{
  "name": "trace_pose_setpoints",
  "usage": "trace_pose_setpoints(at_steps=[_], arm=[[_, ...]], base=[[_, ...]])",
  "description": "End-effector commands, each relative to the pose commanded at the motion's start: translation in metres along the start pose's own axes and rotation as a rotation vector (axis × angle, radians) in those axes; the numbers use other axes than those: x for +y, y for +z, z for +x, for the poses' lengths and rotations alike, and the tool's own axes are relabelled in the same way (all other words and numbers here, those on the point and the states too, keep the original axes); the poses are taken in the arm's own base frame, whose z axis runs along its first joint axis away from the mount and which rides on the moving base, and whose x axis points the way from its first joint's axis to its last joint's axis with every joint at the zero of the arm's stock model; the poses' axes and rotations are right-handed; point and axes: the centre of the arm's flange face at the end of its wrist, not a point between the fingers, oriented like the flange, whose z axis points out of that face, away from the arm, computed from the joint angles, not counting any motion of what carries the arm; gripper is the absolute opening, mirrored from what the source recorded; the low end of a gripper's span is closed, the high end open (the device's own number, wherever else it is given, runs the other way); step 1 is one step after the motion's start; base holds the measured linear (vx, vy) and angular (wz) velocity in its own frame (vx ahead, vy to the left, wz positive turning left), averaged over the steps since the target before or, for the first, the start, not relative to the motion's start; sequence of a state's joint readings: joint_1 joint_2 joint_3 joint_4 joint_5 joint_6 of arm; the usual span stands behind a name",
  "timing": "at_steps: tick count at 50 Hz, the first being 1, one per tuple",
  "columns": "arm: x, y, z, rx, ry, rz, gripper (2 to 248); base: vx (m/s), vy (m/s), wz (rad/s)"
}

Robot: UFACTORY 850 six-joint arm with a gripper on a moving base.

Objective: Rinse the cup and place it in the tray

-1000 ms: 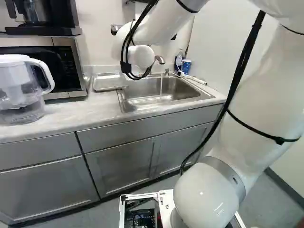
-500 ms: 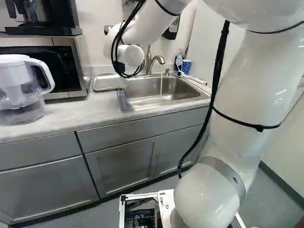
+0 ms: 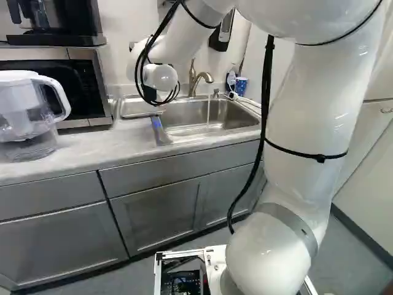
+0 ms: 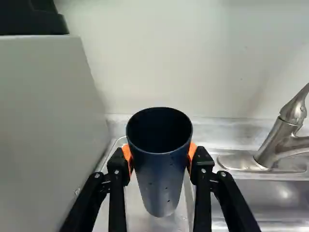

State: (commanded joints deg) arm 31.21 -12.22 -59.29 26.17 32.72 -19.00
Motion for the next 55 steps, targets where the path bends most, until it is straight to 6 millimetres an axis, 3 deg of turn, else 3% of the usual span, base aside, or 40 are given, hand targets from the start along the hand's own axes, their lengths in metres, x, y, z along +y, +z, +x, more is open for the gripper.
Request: trace_pose_setpoints(at_steps=[27, 55], arm=[[-0.002, 0.011, -0.028, -0.047, -0.004, -0.009, 125], [0.000, 0.012, -0.028, -0.004, -0.006, -0.027, 125]], base=[[0.000, 0.000, 0.000], [0.000, 0.000, 0.000]])
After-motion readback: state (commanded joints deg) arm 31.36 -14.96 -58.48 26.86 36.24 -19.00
